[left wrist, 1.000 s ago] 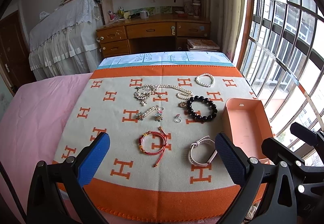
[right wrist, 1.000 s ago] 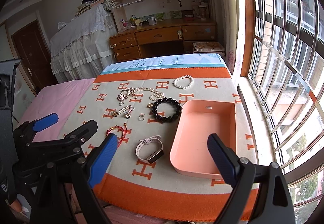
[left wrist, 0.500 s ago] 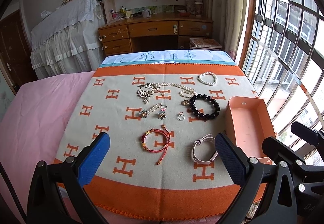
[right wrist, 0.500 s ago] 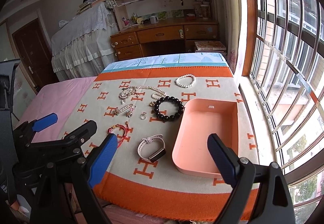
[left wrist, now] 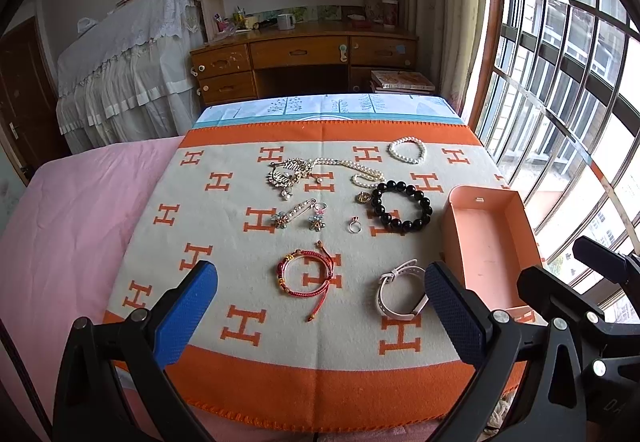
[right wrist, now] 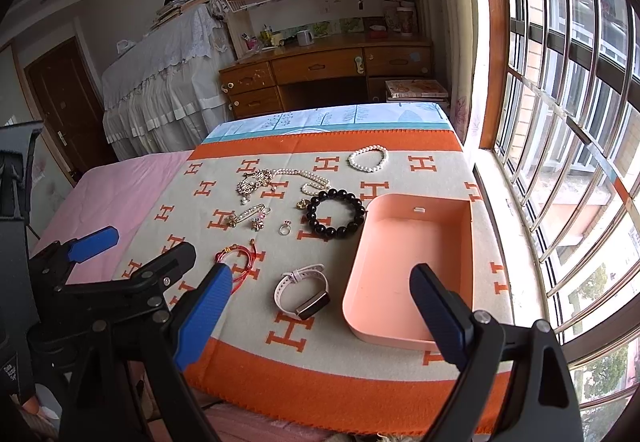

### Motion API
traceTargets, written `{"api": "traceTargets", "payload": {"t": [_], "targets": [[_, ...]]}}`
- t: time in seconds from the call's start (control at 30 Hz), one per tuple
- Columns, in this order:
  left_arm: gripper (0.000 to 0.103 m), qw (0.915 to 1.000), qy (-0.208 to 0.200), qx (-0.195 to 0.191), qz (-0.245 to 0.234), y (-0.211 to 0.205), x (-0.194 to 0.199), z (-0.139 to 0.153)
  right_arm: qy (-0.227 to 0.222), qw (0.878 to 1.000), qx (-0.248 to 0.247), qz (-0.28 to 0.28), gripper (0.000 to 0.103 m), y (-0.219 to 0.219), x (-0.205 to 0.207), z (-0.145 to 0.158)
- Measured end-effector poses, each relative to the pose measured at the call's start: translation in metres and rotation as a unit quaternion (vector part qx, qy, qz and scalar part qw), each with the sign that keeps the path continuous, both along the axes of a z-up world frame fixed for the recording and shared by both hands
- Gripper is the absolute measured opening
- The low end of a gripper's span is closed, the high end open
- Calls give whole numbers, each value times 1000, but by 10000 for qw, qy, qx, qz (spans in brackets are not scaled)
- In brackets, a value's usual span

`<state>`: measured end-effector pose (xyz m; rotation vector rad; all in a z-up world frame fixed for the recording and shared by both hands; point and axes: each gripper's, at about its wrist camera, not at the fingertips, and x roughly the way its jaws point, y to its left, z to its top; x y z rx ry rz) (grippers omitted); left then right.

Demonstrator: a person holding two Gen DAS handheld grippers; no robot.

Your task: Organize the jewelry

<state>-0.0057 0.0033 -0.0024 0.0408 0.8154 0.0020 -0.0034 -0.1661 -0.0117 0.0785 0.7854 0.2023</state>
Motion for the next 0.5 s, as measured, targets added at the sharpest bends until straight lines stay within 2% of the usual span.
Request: {"api": "traceTargets", "payload": {"t": [0.5], "targets": [[102,10000,35,-11,3,3,3,-2,12,10000,16,9,91,1,0,0]]}}
